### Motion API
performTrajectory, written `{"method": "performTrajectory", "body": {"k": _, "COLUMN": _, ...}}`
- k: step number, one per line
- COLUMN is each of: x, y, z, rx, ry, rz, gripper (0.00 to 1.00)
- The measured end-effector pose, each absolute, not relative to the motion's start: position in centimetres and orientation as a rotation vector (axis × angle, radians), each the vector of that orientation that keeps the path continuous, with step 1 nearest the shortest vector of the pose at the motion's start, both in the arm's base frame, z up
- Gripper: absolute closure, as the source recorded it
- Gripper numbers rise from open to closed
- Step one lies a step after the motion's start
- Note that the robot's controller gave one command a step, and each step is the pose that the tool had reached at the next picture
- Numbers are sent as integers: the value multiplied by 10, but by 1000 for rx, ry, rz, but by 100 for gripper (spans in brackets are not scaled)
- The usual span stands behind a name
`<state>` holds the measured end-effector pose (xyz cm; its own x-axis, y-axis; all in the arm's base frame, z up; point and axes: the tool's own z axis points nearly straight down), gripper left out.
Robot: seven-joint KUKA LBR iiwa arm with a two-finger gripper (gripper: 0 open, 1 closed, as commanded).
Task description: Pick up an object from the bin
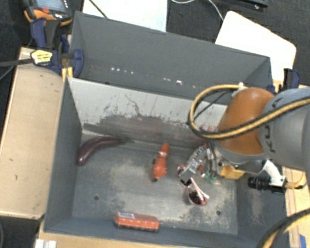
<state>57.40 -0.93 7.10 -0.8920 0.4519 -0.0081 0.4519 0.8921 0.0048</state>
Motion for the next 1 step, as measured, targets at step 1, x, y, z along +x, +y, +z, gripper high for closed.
{"method": "performTrajectory", "body": {"k": 1, "x": 574, "y": -9, "z": 71, "rx": 728, "ry": 3047, "rz": 4, "gripper": 100}}
